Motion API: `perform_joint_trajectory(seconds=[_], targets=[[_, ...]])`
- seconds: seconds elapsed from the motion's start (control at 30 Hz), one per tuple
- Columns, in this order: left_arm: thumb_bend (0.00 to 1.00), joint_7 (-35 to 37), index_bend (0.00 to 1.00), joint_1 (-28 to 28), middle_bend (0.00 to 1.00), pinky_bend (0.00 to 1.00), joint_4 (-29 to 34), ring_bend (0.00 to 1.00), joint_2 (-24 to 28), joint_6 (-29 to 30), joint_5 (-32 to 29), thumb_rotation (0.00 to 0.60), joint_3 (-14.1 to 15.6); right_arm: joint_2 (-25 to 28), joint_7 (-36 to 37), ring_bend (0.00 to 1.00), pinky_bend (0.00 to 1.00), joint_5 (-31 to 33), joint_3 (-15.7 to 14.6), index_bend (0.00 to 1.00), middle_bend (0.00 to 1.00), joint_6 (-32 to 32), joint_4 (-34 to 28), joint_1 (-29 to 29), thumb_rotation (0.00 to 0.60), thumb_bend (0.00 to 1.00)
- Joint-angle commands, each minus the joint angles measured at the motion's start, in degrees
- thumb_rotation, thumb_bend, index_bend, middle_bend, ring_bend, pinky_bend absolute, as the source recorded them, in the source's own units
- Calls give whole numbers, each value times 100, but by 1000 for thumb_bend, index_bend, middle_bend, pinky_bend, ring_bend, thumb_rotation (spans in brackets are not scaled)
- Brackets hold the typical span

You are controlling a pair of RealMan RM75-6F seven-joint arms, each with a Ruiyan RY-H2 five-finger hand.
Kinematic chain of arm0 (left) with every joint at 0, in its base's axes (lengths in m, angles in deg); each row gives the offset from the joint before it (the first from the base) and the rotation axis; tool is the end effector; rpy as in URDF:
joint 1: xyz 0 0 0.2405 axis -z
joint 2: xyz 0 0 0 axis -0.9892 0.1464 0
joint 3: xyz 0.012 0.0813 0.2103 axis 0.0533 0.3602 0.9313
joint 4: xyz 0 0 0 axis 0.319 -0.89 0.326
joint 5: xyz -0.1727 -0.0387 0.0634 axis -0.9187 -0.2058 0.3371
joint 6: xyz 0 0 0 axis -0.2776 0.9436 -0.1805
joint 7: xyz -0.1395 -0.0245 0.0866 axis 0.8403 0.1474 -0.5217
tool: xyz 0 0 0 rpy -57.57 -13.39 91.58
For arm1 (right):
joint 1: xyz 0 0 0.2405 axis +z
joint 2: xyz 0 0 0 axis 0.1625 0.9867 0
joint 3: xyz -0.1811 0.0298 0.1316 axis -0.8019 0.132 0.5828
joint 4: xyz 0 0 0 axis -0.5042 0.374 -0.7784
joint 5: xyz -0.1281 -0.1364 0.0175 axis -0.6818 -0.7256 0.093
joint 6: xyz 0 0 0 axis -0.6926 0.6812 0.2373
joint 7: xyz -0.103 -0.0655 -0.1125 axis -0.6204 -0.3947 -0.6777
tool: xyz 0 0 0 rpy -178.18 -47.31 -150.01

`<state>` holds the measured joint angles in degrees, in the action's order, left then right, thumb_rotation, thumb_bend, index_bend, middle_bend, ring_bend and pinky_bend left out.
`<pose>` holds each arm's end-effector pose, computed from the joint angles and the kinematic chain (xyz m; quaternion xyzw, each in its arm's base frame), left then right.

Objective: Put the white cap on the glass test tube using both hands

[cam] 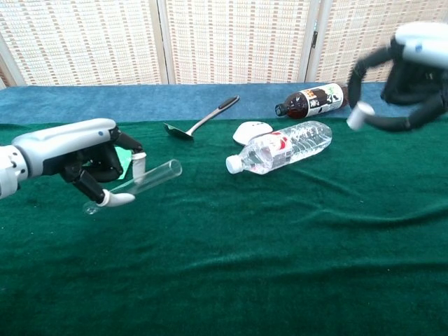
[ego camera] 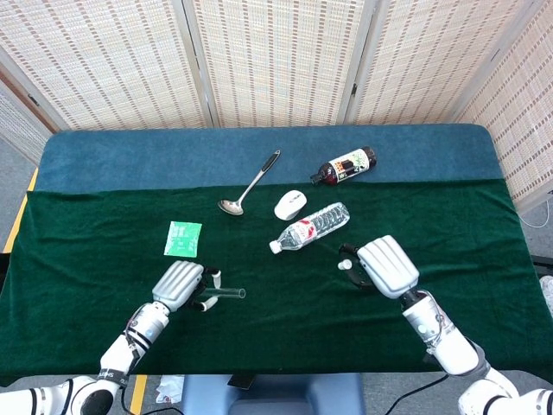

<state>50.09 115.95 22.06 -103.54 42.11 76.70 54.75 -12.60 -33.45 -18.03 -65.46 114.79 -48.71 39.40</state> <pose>-0.1170 0.2823 0.0055 -0.7137 -0.4816 -0.3960 0.3192 -0.1143 -0.2768 0.0942 0.7340 -0.3294 0.4466 0.3915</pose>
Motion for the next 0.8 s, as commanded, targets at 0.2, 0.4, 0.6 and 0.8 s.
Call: perform_joint_trajectory(seconds=[0.2, 0.4, 0.6, 0.8], targets=[[495, 866, 677, 215, 982, 864, 253, 968, 120, -431, -192, 600, -241, 52, 32, 1000, 1000, -253, 288, 774, 1000, -7, -603, 303, 600, 511], [501, 1529, 678, 274, 982, 864, 373, 968, 171, -619, -139, 600, -342, -87, -101, 1000, 1000, -242, 359, 777, 1000, -152, -836, 500, 600, 511], [502, 2116, 678, 312, 982, 864, 367, 968, 118, -728, -75, 600, -408, -282, -316, 1000, 1000, -159, 348, 778, 1000, -285, -869, 647, 600, 512], [503, 2385, 679, 374, 982, 864, 340, 968, -65, -700, 22, 600, -425, -527, -504, 1000, 1000, -68, 361, 779, 1000, -362, -866, 788, 600, 511]])
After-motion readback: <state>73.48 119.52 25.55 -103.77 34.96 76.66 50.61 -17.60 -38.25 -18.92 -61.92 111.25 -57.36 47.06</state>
